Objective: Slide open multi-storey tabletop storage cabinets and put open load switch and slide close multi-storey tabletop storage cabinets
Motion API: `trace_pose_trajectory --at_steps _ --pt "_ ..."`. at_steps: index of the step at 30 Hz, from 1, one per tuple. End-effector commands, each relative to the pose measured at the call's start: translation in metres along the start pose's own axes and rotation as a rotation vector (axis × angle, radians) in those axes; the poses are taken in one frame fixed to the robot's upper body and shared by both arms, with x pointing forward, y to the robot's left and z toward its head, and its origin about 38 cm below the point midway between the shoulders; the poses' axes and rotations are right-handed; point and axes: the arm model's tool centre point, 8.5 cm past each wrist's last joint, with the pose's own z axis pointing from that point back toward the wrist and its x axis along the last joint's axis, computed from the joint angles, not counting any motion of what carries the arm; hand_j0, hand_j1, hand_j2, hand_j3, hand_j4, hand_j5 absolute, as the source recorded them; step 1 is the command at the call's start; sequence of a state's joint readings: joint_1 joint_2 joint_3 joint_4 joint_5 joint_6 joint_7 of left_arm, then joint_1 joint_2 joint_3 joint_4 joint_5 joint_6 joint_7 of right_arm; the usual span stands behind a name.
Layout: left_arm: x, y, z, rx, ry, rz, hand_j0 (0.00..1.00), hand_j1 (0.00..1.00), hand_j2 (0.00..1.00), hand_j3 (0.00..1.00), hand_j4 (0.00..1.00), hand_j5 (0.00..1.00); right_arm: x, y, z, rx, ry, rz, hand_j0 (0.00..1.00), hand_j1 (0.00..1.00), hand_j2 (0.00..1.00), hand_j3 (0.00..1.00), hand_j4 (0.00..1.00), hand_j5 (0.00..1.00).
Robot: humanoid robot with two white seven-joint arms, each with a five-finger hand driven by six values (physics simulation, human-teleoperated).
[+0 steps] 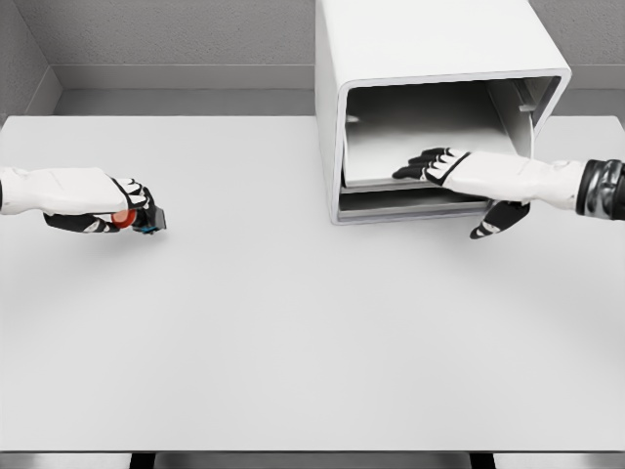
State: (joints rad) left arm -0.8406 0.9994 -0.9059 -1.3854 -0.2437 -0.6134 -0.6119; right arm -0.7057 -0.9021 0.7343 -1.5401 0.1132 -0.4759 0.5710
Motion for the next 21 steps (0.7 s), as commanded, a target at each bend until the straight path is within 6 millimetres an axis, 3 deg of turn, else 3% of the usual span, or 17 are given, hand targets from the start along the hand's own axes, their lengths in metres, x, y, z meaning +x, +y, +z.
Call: trace_pose_trajectory --at_steps 1,5,7,11,14,21 --pt "0.002 0.002 0.001 0.010 -0.006 0.002 0.35 0.35 0.35 0.35 0.35 0.35 0.003 0.012 0.000 0.106 -0.014 0.115 1.00 1.00 1.00 1.00 1.00 1.00" --pt "0.005 0.004 0.000 0.015 -0.016 0.000 0.35 0.35 0.35 0.35 0.35 0.35 0.004 0.010 0.021 0.090 -0.003 0.142 1.00 1.00 1.00 1.00 1.00 1.00" --pt "0.004 0.004 0.009 0.013 -0.006 -0.003 0.35 0.35 0.35 0.35 0.35 0.35 0.007 0.012 0.025 0.088 -0.011 0.148 1.00 1.00 1.00 1.00 1.00 1.00" --pt "0.005 0.005 0.010 0.014 -0.009 -0.004 0.35 0.35 0.35 0.35 0.35 0.35 0.011 0.012 0.026 0.092 -0.019 0.159 1.00 1.00 1.00 1.00 1.00 1.00" --pt "0.010 0.008 0.010 0.022 -0.025 -0.010 0.35 0.35 0.35 0.35 0.35 0.35 0.012 0.011 0.042 0.070 -0.009 0.170 1.00 1.00 1.00 1.00 1.00 1.00" --pt "0.014 0.010 0.010 0.028 -0.037 -0.014 0.35 0.35 0.35 0.35 0.35 0.35 0.013 0.006 0.053 0.062 0.007 0.185 1.00 1.00 1.00 1.00 1.00 1.00"
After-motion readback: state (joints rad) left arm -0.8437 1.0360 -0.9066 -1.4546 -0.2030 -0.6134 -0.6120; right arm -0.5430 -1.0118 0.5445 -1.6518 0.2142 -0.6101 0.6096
